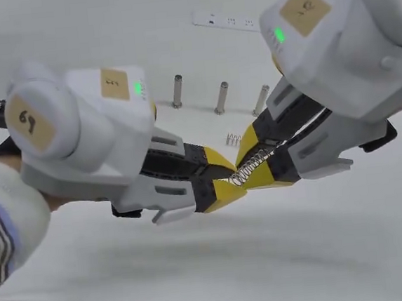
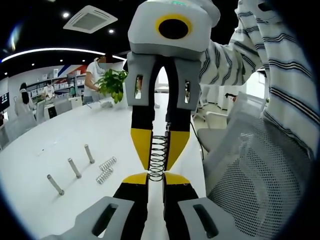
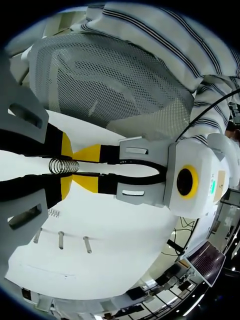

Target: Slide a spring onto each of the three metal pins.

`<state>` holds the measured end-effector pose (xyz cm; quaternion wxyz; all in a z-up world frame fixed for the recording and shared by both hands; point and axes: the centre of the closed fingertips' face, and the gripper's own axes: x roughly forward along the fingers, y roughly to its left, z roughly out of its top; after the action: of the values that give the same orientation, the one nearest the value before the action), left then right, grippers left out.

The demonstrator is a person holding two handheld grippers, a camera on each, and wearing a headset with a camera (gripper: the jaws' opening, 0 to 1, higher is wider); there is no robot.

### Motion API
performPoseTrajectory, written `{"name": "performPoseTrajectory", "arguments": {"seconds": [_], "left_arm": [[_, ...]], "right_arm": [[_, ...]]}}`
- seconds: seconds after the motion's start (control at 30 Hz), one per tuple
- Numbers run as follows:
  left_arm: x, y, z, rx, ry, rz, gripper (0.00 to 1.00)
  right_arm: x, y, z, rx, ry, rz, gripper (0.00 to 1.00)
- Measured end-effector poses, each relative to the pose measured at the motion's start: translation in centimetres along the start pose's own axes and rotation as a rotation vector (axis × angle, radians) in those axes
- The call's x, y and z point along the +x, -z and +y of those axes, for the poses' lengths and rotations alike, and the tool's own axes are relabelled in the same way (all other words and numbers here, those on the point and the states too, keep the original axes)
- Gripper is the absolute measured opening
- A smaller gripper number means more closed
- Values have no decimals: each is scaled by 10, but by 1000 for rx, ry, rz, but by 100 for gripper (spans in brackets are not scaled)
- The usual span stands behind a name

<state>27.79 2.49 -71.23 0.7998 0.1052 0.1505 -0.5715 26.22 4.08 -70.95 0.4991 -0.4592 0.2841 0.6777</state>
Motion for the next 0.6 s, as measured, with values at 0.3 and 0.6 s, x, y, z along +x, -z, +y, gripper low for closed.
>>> {"name": "performPoseTrajectory", "arguments": {"seconds": [0.3,0.6], "left_arm": [[-9,0,11,-15,-41,-12,15],[-27,24,26,-77,-78,52,16]], "right_arm": [[2,-5,-6,-5,10,-7,8],[3,-14,-18,-20,36,-15,8]]}}
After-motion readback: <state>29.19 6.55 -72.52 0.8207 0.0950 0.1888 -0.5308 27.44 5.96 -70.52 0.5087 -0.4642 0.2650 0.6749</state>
